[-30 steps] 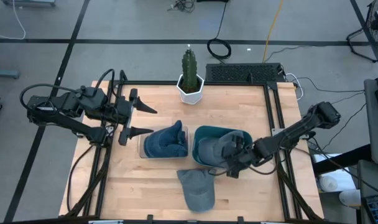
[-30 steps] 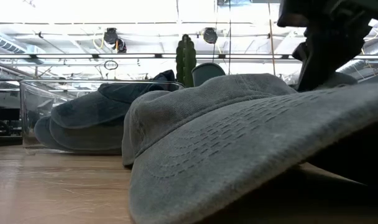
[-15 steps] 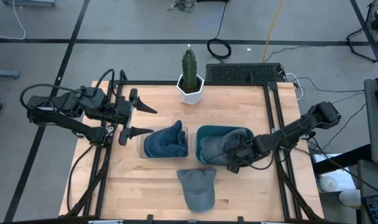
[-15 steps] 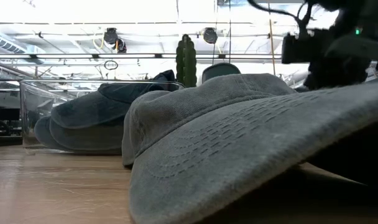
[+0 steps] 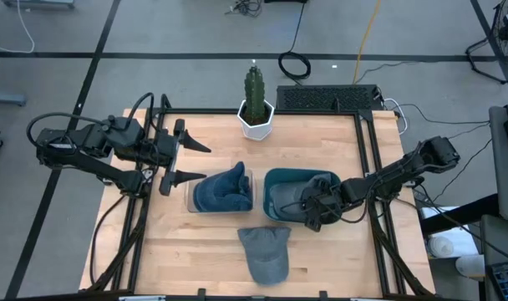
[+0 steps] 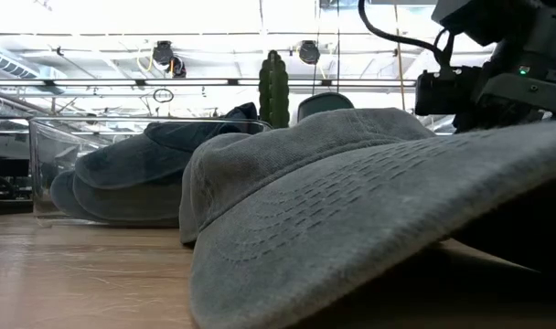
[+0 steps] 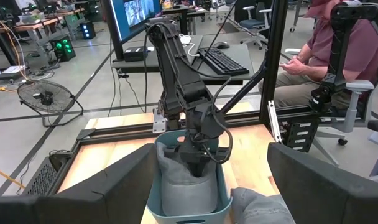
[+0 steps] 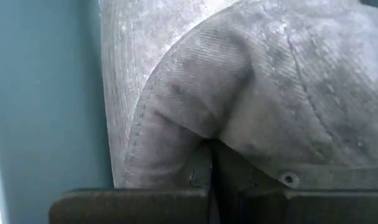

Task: Pick & Place hat
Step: Put the left gray cap into the blue bin

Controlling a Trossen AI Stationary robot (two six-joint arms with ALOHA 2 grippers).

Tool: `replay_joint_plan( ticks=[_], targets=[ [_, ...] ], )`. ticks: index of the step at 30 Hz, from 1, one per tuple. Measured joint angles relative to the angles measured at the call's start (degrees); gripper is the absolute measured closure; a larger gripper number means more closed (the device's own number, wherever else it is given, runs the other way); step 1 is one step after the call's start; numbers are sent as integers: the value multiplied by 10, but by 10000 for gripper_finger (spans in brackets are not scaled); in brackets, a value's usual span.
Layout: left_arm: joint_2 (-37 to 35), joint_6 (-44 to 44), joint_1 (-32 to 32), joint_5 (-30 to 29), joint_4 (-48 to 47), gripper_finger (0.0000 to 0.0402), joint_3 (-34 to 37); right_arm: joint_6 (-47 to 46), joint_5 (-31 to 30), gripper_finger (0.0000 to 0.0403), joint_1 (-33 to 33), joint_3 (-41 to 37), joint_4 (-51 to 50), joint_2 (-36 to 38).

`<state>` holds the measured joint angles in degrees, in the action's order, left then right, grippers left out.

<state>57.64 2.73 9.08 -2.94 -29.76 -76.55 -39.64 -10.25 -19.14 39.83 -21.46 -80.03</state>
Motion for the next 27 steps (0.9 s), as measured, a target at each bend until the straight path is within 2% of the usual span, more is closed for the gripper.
replay_joint_plan(
  ticks=[11, 17, 23, 27],
  targets=[
    [0, 0, 0, 0, 0, 82, 0, 18, -1, 403, -1, 3, 0, 99],
    [0, 0, 0, 0, 0, 82, 0, 82, -6, 403, -1, 24, 27, 142],
    [0, 0, 0, 0, 0, 82, 0, 155, -106, 403, -10, 126, -51, 126],
    [0, 0, 0, 0, 0, 82, 0, 164, -140, 403, 1, 178, -148, 86]
  ],
)
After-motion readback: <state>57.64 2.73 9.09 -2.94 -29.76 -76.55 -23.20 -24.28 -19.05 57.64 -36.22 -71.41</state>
